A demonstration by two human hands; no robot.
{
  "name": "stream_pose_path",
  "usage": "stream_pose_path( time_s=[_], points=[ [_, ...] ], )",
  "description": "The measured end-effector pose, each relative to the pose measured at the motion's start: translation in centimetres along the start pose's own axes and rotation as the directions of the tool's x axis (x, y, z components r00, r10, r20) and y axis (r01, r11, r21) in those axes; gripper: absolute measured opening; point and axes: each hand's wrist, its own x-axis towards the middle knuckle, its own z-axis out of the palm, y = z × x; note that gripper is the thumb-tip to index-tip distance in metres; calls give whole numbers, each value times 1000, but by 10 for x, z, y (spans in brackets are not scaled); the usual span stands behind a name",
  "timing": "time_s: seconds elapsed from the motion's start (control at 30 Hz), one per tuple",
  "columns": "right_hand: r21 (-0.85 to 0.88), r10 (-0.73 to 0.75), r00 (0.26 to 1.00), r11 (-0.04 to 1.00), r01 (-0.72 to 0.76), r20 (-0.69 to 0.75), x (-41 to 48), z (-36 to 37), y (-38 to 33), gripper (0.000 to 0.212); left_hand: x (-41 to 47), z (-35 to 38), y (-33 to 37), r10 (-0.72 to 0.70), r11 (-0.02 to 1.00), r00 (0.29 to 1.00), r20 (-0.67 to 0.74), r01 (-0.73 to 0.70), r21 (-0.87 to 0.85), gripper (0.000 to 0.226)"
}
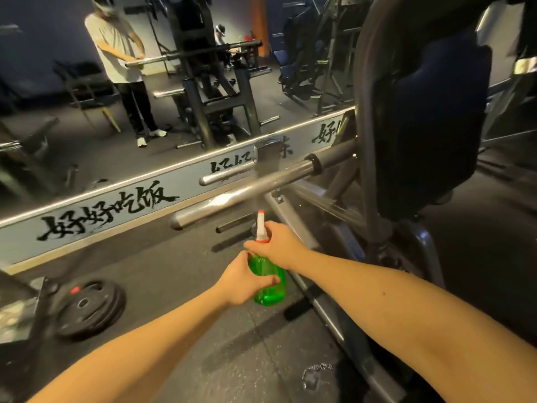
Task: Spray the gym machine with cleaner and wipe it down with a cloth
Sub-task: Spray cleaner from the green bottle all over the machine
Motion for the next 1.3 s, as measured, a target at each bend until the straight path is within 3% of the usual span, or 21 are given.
stream_pose_path(
  time_s=[0.17, 0.5, 0.7, 1.1, 1.3],
  points=[
    [-24, -57, 996, 998, 59, 70, -7, 19, -26, 37, -28, -16, -12, 8, 995, 1000, -27, -11, -102, 100],
    [-63, -92, 988, 993, 101, 127, -26, 95, -63, 37, -78, -53, -73, -12, 989, 999, -35, 6, -151, 102],
    [-106, -109, 985, 987, 123, 135, -34, 139, -87, 39, -102, -77, -110, -24, 986, 999, -44, 17, -163, 87],
    [-17, 11, 986, 1000, -8, 168, -52, 167, -101, 54, -111, -99, -138, 44, 987, 999, 4, -43, -156, 70],
    [62, 67, 996, 996, -71, 64, -71, 148, -92, 51, -99, -93, -130, 141, 984, 985, 97, -128, -127, 73]
  ],
)
